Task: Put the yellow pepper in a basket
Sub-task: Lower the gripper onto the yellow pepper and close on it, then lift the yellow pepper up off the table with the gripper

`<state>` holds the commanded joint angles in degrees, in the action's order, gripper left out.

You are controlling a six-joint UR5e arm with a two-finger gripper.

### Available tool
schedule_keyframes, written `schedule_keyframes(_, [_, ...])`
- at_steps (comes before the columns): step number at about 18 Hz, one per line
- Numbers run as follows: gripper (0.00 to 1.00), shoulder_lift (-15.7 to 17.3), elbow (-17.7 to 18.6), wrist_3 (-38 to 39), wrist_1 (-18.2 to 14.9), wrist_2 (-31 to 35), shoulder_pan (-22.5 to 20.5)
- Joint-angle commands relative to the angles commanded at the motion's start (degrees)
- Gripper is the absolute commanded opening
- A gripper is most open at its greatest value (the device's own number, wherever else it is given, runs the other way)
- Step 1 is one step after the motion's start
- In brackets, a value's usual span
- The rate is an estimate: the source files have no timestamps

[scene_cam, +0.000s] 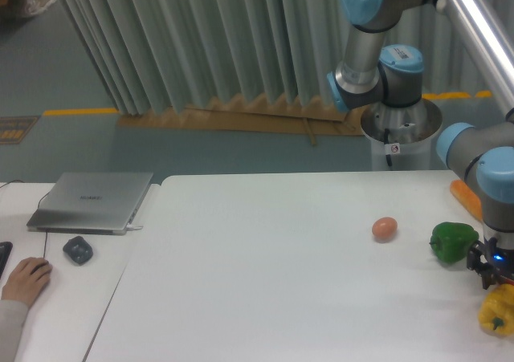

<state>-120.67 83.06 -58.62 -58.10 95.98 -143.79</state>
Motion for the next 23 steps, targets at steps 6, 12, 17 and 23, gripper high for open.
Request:
schedule_keyframes(6, [1.00, -0.97, -0.09, -0.09, 0.18, 0.09, 0.09])
schedule_keyframes(12, [0.46, -0.88, 0.35, -0.79, 0.00, 0.00, 0.62])
schedule_keyframes(17, [0.45, 0.17, 0.35, -1.05, -0.35, -0.44, 0.79])
schedule_keyframes(23, [0.45, 5.35, 0.53, -1.14, -6.84, -0.88, 1.76])
